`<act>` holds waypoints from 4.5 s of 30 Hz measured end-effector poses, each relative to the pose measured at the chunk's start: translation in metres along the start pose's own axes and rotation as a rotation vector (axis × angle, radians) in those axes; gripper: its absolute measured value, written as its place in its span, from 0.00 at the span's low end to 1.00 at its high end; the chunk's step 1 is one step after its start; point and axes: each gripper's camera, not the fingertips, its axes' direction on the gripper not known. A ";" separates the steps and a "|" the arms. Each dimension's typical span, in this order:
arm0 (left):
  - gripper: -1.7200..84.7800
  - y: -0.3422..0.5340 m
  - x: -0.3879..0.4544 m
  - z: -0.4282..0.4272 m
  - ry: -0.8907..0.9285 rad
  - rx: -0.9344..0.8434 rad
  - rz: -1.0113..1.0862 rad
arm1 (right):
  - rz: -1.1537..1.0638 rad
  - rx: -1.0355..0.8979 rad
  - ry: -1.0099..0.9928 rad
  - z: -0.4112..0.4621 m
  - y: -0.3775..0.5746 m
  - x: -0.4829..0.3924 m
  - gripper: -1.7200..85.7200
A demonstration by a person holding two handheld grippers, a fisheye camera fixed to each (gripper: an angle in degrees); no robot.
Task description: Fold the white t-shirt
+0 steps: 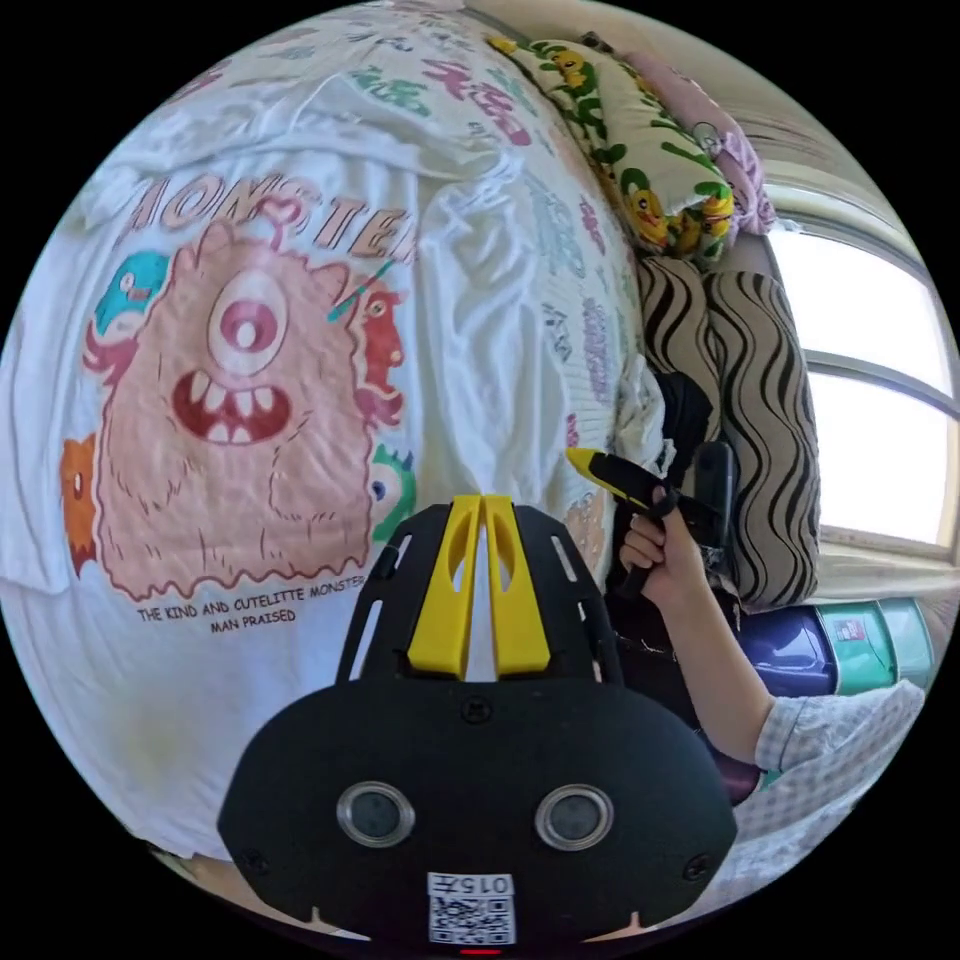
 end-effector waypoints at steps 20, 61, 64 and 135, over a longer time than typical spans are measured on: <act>0.01 -0.141 -0.011 0.146 0.050 -0.055 0.184 | -0.530 0.000 0.497 0.016 0.000 -0.046 0.05; 0.12 -0.197 0.169 0.558 -0.386 -0.698 0.769 | -0.017 -0.027 0.187 0.016 -0.131 0.077 0.01; 0.11 -0.201 0.195 0.540 -0.467 -0.712 0.856 | 0.039 -0.005 0.147 0.026 -0.128 0.081 0.01; 0.14 0.069 -0.087 -0.761 -0.008 0.509 -0.306 | -0.827 -0.506 0.525 0.872 -0.380 -0.654 0.12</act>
